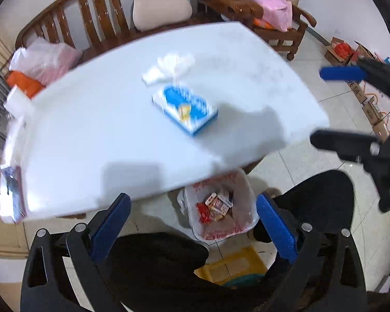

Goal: Collect trash
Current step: 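Raise both tools back over the table toward the tissue and blue box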

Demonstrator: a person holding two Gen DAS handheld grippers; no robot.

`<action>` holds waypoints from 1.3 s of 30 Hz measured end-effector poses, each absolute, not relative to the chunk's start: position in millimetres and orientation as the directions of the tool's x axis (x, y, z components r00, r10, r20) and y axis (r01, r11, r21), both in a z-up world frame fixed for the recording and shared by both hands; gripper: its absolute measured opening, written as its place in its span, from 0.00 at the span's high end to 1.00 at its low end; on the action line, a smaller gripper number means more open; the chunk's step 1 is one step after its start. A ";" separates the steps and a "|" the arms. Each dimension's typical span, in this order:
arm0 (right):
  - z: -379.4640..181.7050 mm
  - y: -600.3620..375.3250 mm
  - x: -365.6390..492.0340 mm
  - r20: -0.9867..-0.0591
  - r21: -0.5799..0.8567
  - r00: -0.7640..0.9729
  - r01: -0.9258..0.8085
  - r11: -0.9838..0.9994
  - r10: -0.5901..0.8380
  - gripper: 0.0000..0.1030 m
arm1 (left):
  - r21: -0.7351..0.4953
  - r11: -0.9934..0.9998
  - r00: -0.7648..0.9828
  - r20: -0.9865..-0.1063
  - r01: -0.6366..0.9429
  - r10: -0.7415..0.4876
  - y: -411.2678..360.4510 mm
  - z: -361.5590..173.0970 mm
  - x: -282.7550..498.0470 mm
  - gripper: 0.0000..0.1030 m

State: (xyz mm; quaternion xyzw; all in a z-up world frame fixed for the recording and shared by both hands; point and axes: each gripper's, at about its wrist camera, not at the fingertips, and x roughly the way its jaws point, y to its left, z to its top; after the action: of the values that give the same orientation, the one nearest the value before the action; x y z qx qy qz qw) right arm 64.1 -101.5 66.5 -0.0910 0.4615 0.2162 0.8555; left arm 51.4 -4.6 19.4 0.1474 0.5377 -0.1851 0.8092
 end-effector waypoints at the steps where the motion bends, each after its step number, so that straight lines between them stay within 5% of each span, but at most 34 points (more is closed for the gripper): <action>1: 76.3 -104.2 69.9 -0.823 0.044 0.488 -0.457 0.889 0.291 0.06 | 0.034 0.894 0.357 -0.923 0.448 -0.144 -6.7 30.4 57.8 0.08; 12: 132.3 -116.9 158.3 -0.790 0.078 0.524 -0.430 0.899 0.319 0.06 | -0.031 0.944 0.350 -0.924 0.329 -0.153 -14.4 69.2 117.4 0.08; 39: 9.8 -87.8 306.6 -0.909 0.093 0.357 -0.329 0.940 0.215 0.06 | -0.063 0.994 0.253 -0.964 0.086 -0.083 -19.0 -40.0 210.0 0.08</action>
State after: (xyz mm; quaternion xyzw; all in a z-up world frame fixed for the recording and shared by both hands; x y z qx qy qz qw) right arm 306.6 -87.8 9.8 -0.0526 0.5423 0.1654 0.8220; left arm 210.0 -19.0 -40.0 0.0013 0.6087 -0.0535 0.7916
